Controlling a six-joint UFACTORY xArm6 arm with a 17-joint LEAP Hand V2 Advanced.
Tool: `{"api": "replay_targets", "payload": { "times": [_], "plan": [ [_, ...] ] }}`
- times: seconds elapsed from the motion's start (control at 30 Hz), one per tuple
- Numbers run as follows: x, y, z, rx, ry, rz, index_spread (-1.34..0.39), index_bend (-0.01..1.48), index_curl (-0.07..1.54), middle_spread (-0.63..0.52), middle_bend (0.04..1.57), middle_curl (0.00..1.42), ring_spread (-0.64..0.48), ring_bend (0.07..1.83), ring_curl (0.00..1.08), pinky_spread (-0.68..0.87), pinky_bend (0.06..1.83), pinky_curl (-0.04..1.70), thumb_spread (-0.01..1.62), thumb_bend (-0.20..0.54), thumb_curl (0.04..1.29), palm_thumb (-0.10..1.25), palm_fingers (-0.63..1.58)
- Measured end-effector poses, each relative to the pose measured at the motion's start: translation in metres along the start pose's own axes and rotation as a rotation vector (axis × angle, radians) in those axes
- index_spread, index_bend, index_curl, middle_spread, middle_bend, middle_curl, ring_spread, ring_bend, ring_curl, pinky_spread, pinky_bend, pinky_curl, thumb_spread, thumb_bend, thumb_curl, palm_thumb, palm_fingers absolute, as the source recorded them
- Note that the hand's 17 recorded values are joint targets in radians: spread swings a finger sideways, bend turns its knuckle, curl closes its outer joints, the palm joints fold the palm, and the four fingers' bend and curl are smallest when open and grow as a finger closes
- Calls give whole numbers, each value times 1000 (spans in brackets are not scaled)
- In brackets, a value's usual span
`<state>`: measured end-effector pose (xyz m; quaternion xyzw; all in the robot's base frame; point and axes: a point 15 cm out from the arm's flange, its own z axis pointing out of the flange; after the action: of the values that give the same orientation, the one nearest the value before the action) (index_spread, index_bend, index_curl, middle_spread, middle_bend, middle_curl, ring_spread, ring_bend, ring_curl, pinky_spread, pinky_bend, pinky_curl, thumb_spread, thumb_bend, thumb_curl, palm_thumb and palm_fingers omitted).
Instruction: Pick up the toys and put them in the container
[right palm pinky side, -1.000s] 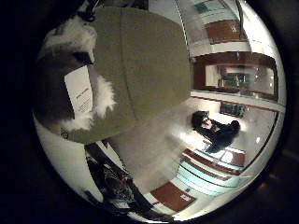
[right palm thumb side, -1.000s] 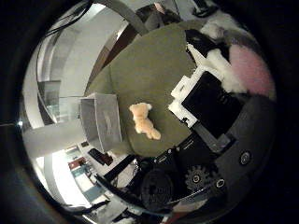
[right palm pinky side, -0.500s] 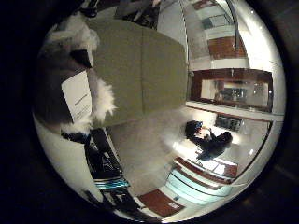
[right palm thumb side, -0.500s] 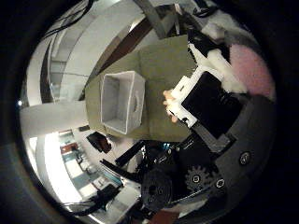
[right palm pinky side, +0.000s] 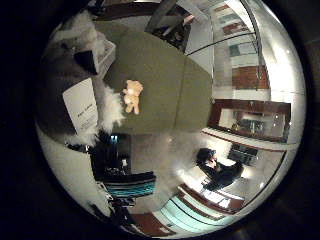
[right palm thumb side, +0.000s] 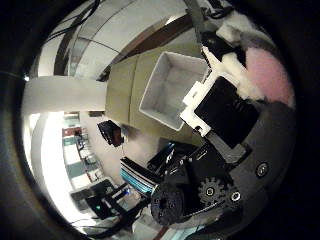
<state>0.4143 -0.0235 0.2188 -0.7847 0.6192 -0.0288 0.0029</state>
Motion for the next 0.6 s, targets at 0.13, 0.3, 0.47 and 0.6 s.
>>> {"api": "replay_targets", "payload": {
  "times": [0.13, 0.3, 0.47, 0.6],
  "plan": [
    [-30, 6, 15, -11, -12, -31, -249, 1101, 835, -130, 1389, 660, -219, 1362, 753, -194, 1363, 895, 981, -11, 726, 1061, 1138],
    [-69, 2, 28, 9, -49, -74, -249, 1100, 836, -130, 1388, 660, -219, 1361, 755, -196, 1357, 904, 977, -14, 733, 1060, 1139],
    [-92, -4, 32, 36, -50, -103, -254, 1097, 835, -131, 1385, 660, -217, 1363, 754, -197, 1350, 912, 959, -15, 745, 1065, 1143],
    [-109, -10, 33, 55, -51, -127, -259, 1095, 834, -131, 1384, 661, -215, 1365, 751, -198, 1346, 917, 948, -14, 749, 1069, 1144]
  ]
}}
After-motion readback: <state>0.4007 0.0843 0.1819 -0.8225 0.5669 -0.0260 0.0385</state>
